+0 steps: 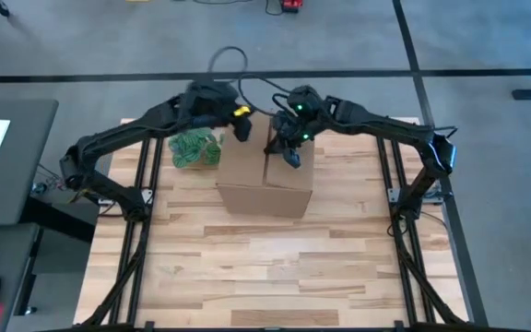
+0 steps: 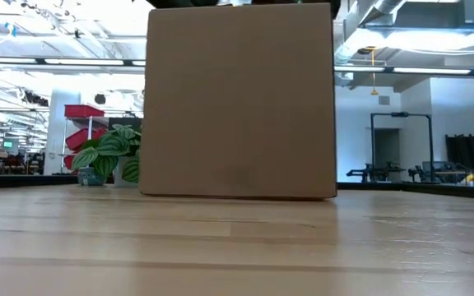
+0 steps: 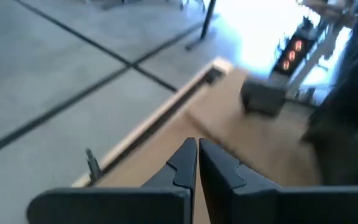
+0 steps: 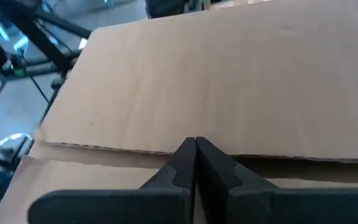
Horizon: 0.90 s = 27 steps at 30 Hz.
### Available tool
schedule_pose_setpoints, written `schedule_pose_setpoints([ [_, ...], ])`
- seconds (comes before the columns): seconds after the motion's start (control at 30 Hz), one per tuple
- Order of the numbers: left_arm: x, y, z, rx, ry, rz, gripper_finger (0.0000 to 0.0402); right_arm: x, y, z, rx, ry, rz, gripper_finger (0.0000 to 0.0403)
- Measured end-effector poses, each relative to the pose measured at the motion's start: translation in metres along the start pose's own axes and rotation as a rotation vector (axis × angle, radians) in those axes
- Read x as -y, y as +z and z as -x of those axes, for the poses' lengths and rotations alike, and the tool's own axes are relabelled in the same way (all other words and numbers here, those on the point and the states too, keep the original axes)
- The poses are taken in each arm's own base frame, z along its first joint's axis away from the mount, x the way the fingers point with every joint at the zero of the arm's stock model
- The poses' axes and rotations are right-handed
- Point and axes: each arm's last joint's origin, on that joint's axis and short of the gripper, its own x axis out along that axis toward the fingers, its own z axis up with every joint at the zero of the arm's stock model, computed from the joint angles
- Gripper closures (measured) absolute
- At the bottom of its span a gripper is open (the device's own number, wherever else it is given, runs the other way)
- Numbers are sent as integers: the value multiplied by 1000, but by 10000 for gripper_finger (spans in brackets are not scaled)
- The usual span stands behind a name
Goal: Wrap mug
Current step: Close the cardboard box
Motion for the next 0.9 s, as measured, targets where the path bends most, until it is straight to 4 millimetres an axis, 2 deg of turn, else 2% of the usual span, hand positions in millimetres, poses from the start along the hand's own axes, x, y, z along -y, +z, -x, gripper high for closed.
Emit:
schedule_pose_setpoints([
  [0.1, 1, 8, 30, 51, -1, 8, 402, 4, -10, -10, 35, -5, -3, 403],
  [0.23, 8, 5, 73, 6, -55, 61, 402, 10, -17, -14, 38, -12, -2, 403],
  [0.37, 22, -15, 104, -181, -131, 115, 402, 19, -18, -10, 46, -25, 17, 403],
  [0.5, 36, -39, 116, -388, -106, 104, 402, 35, -18, -2, 75, -53, 7, 403],
  [0.57, 42, -47, 114, -444, -89, 103, 402, 43, -19, 2, 78, -76, -4, 403],
  [0.67, 50, -55, 100, -492, -85, 98, 402, 50, -21, 6, 78, -99, -14, 403],
  [0.9, 63, -71, 44, -480, -69, 48, 402, 52, -18, 16, 94, -81, -28, 403],
])
